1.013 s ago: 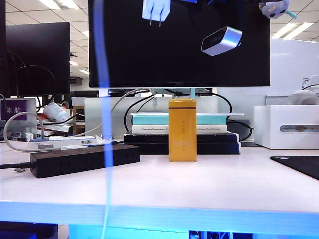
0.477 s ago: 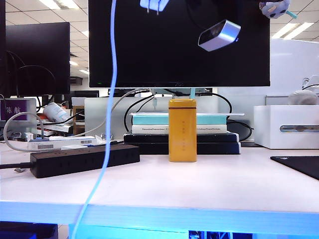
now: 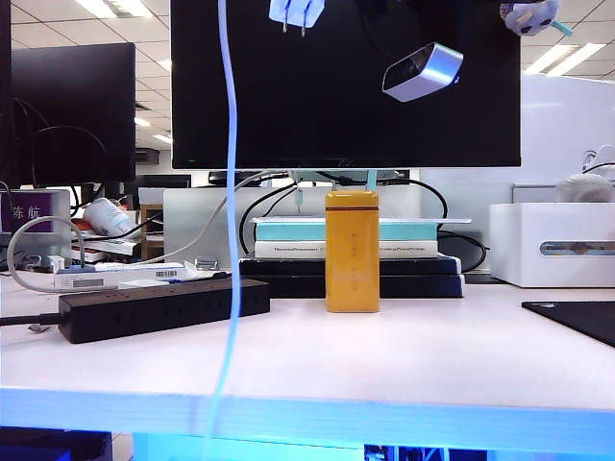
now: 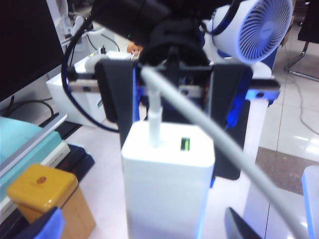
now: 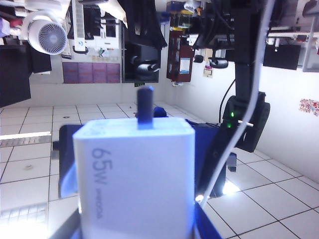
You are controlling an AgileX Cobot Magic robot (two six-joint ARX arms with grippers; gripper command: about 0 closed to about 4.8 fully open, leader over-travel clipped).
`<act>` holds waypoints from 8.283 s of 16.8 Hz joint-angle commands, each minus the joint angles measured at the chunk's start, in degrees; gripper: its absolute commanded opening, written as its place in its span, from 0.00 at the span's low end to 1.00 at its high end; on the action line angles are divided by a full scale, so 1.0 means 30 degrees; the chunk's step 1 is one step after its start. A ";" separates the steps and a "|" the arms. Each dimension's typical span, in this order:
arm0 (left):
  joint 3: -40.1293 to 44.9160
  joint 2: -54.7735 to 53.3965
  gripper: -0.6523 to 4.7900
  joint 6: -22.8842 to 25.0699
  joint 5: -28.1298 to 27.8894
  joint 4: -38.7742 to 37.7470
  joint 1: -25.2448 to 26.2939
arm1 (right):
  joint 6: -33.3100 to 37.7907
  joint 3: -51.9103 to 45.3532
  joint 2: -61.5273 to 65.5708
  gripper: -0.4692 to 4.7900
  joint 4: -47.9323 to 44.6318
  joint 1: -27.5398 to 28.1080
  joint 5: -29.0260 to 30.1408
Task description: Plug the white charger into the left socket.
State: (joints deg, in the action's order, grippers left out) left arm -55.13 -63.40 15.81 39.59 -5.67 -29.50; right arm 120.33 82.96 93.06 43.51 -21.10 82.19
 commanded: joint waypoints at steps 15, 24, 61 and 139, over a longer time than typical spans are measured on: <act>-0.0087 -0.0801 0.80 -0.0379 -0.1872 0.1239 -0.2353 | 0.0444 0.0087 -0.0124 0.16 -0.0444 -0.0583 -0.0015; -0.0087 -0.0816 0.39 -0.0262 -0.3417 0.2208 -0.2331 | 0.0452 0.0073 -0.0124 0.16 -0.0444 -0.0590 -0.0058; -0.0087 -0.0809 0.40 -0.0408 -0.3417 0.2208 -0.2331 | -0.1122 0.0051 -0.0022 0.84 0.1494 -0.0546 -0.4226; -0.0087 -1.5817 0.23 -0.2863 0.0211 1.1832 0.5115 | -1.0054 0.0051 -0.0015 0.85 0.5982 0.0612 -1.0921</act>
State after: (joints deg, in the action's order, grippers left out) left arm -56.12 -110.39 6.96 39.00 35.20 -13.85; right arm 90.32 82.85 93.30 61.43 -19.27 49.47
